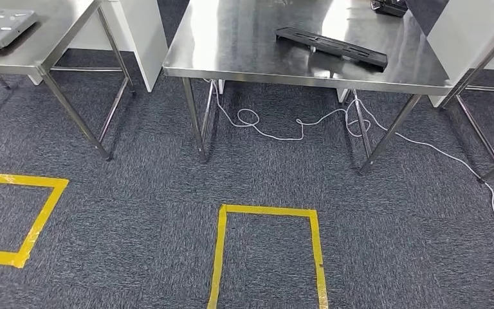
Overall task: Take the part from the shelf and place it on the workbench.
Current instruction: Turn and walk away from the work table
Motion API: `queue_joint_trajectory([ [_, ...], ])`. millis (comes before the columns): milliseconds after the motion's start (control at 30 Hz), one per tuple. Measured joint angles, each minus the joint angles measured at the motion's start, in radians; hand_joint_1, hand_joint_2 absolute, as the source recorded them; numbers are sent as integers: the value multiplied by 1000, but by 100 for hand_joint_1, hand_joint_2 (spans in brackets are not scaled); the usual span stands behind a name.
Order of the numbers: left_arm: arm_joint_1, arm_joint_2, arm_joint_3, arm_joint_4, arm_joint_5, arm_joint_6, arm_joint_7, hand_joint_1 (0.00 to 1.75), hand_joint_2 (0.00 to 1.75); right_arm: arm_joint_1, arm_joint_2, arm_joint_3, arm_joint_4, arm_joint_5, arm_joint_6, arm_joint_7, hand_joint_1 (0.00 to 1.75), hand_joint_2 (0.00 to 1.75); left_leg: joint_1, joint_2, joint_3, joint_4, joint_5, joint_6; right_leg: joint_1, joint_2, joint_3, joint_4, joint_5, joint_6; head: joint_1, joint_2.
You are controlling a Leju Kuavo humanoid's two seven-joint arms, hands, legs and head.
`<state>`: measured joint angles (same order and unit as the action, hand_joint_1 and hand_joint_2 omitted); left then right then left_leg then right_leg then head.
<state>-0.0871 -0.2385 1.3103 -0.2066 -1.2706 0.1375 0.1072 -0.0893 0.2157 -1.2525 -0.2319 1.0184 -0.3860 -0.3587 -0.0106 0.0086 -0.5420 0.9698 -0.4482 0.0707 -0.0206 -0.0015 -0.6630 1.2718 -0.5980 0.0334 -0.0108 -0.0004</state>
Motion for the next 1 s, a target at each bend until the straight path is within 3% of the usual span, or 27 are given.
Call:
queue_joint_trajectory([
  [33, 0, 0, 0, 0, 0, 0, 0, 0, 0, 0, -1, 0, 0, 0, 0, 0, 0, 175, -4, 0, -10, 0, 8, 0, 1, 0, 24, -19, 15, 7, 1, 0],
  [67, 0, -1, 0, 0, 0, 1, 1, 0, 0, -1, -2, 0, 0, -1, 0, 0, 0, 175, -7, 0, -18, 1, 15, -1, 4, 0, 66, -73, 36, 11, 1, 0],
  [133, -1, -1, 0, 1, 0, 3, 2, 0, 0, -4, -5, 0, 0, -5, 0, -1, 0, 87, -13, 0, -29, 4, 27, -5, 13, 0, 173, -227, 65, 8, 2, 0],
  [200, -1, -2, 0, 1, -2, 6, 3, 0, 0, -7, -6, 0, 0, -11, 1, -4, 0, 0, -19, 1, -36, 10, 40, -11, 22, 0, 231, -327, 71, -3, 1, 0],
  [233, -1, -2, 0, 1, -4, 8, 4, 0, 0, -7, -6, 0, 0, -15, 2, -6, 0, 0, -21, 1, -40, 14, 46, -14, 24, 0, 236, -344, 74, -8, 0, 0],
  [300, -1, 0, 0, 1, -8, 9, 4, 0, 0, -4, -3, 0, 0, -21, 5, -8, 0, 0, -19, -1, -50, 28, 39, -22, 9, -1, 223, -346, 83, -24, -3, 0],
  [333, -1, 0, 0, 1, -10, 10, 4, 0, 0, -3, -2, 0, 0, -23, 7, -9, 0, 0, -15, -3, -60, 55, 12, -29, 2, -3, 219, -347, 90, -36, -5, 0],
  [400, 0, 1, 0, 1, -12, 10, 3, 0, 0, -2, 0, -1, 0, -24, 8, -9, 0, 0, -2, -7, -94, 160, -77, -49, -1, -7, 205, -347, 104, -53, -10, 0],
  [433, 0, 1, 0, 1, -12, 10, 3, 0, 0, -2, 1, -1, 0, -24, 8, -9, 0, 0, 6, -8, -112, 225, -119, -59, -1, -8, 196, -346, 110, -57, -11, 0],
  [467, 0, 2, 0, 1, -13, 10, 1, 0, 0, -2, 1, -1, 0, -24, 8, -9, 0, 0, 14, -8, -121, 275, -141, -67, -1, -9, 188, -345, 117, -56, -11, 0],
  [500, 0, 2, 0, 1, -13, 10, 0, 0, 0, -1, 1, -1, 0, -25, 8, -9, 0, 0, 22, -8, -119, 299, -142, -74, -3, -9, 181, -341, 122, -53, -12, 0],
  [533, 0, 2, 0, 1, -14, 10, -2, 0, 0, -1, 2, -1, 0, -27, 8, -9, 0, 0, 30, -8, -97, 284, -124, -80, -5, -8, 173, -335, 127, -49, -12, 0],
  [567, 0, 2, 0, 1, -16, 10, -3, 0, 0, -1, 2, -2, 0, -28, 9, -9, 0, 0, 37, -8, -60, 235, -96, -85, -7, -8, 165, -328, 130, -46, -12, 0],
  [633, -1, 2, -1, 1, -21, 9, -4, 0, 0, -2, 4, -2, 0, -31, 10, -10, 0, 0, 44, -11, 24, 102, -60, -91, -9, -6, 146, -310, 135, -39, -13, 0],
  [667, -1, 3, -1, 1, -23, 9, -5, 0, 0, -3, 5, -2, 0, -32, 10, -12, 0, 0, 44, -14, 47, 58, -55, -90, -7, -6, 137, -304, 138, -33, -13, 0],
  [733, 0, 3, -1, 1, -25, 9, -5, 0, 0, -3, 6, -2, 0, -33, 10, -14, 0, 0, 35, -17, 50, 33, -56, -81, -4, -6, 124, -302, 150, -15, -14, 0],
  [800, -1, 3, -1, 1, -26, 9, -5, 0, 0, -3, 7, -2, 0, -33, 11, -15, 0, 0, 31, -13, 40, 23, -42, -59, -2, -6, 114, -299, 153, 0, -14, 0],
  [833, -1, 2, -2, 2, -26, 9, -5, 0, 0, -3, 7, -2, 0, -33, 11, -16, 0, 0, 30, -11, 35, 17, -32, -46, -1, -5, 104, -285, 140, 1, -13, 0],
  [867, -2, 2, -2, 2, -26, 9, -5, 0, 0, -3, 6, -2, 0, -33, 11, -17, 0, 0, 29, -9, 27, 12, -22, -34, -1, -4, 84, -244, 110, -4, -11, 0],
  [933, -2, 1, -2, 2, -26, 9, -5, 0, 0, -3, 6, -2, 0, -33, 11, -17, 0, 0, 23, -7, 4, 12, -4, -20, -3, -3, 32, -113, 31, -19, -8, 0],
  [967, -2, 1, -2, 2, -26, 8, -5, 0, 0, -2, 6, -2, 0, -33, 11, -17, 0, 0, 20, -6, -9, 12, 6, -16, -3, -3, 10, -47, 2, -21, -7, 0],
  [1000, -2, 1, -2, 2, -26, 8, -5, 0, 0, -2, 5, -2, 0, -33, 11, -17, 0, 0, 18, -6, -21, 12, 15, -16, -3, -3, 3, -11, -7, -17, -6, 0],
])
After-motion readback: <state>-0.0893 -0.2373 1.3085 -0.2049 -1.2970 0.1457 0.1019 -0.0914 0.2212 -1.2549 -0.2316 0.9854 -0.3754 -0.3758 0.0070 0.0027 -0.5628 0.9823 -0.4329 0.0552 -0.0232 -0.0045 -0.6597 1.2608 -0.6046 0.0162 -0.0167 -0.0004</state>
